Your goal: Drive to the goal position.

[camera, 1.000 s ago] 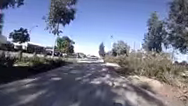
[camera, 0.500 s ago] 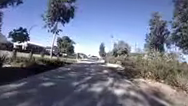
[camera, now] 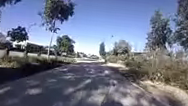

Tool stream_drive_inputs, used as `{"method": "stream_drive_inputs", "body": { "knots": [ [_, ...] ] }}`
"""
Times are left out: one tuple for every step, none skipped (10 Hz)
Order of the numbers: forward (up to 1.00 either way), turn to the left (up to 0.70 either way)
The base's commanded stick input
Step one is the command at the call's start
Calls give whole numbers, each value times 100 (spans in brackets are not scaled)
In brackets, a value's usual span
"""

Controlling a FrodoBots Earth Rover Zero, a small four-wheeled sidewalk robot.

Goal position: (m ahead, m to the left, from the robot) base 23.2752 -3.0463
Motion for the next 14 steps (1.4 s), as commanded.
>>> {"method": "stream_drive_inputs", "body": {
  "knots": [
    [100,0],
    [100,0],
    [100,0],
    [100,0],
    [100,0],
    [100,0],
    [100,0],
    [100,0],
    [100,0],
    [100,0],
    [100,0],
    [100,0],
    [100,0],
    [100,0]
  ]
}}
